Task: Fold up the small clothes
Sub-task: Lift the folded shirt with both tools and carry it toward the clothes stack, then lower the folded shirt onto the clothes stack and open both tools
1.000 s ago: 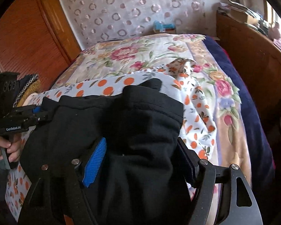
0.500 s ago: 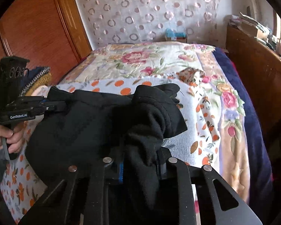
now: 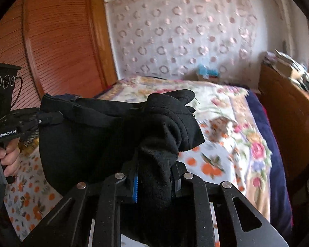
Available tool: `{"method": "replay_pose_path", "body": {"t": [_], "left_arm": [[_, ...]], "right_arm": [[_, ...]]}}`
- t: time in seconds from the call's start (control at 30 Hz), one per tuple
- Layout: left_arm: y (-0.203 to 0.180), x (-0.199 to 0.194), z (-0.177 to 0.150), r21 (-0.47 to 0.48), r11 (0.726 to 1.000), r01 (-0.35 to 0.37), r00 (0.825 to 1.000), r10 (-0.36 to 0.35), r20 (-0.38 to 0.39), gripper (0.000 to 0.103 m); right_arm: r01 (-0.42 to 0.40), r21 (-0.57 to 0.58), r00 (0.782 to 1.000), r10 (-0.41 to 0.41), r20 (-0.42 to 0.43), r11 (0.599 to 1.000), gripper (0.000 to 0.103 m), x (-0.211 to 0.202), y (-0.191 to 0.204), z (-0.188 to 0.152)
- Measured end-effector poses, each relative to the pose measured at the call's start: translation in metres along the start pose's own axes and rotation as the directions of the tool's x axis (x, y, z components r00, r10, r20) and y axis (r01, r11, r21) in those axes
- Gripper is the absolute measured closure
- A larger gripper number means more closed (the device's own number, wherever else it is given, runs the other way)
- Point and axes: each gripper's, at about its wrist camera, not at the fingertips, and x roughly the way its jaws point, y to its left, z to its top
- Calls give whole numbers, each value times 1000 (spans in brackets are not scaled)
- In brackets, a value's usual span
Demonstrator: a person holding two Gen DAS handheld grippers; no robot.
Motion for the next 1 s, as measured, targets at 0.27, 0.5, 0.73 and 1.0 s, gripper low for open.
{"method": "replay_pose_path", "body": {"t": [0.27,0.5,0.73,1.0], "left_arm": [[72,-81,-17,-71,985,-155,982,162,94,87],[137,-157,-49,-194,936,-293,930,326,168,87],[199,-184,-105,-350,838,-418,869,481,115,88],[228,-157,-137,-384,789,-479,855,518,-1,87]], "right_arm": [[-125,-157,991,130,26,980,82,42,79,50],[-243,-334,966,260,7,911,82,97,149,118],[-343,-526,935,339,-107,778,81,197,243,176],[-284,-545,959,245,-145,789,72,274,288,186]]}}
